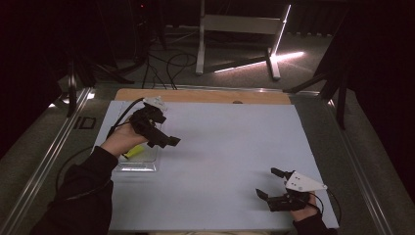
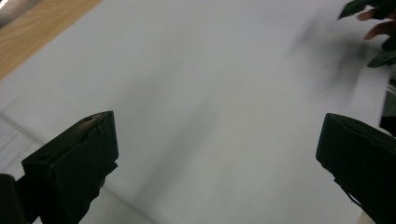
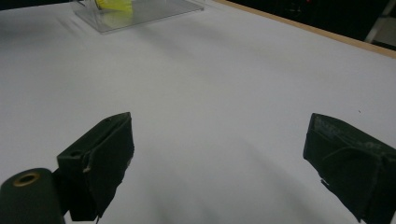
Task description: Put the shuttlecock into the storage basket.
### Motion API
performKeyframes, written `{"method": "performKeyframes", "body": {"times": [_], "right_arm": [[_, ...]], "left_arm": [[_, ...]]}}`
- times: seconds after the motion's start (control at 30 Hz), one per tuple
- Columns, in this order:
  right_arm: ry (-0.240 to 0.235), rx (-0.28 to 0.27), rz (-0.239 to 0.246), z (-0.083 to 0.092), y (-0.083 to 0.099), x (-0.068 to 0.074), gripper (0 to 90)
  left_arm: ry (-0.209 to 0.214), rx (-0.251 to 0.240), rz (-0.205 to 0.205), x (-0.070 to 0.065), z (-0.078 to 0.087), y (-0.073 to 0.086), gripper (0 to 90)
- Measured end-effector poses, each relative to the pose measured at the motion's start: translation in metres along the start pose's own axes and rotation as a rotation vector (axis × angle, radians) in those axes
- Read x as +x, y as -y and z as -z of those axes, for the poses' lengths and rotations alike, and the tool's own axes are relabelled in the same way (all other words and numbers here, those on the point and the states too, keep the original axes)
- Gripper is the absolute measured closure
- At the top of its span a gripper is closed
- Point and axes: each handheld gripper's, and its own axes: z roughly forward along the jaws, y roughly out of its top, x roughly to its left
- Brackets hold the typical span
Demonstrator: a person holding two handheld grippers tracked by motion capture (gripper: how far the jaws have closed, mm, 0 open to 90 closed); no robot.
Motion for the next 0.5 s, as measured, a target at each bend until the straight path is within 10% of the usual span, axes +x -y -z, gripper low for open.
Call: {"method": "performKeyframes", "body": {"times": [0.5], "right_arm": [[0.002, -0.001, 0.001, 0.001, 0.0, 0.0, 8.6]], "left_arm": [[0.01, -0.023, -0.093, -0.027, -0.029, -0.013, 0.0]]}}
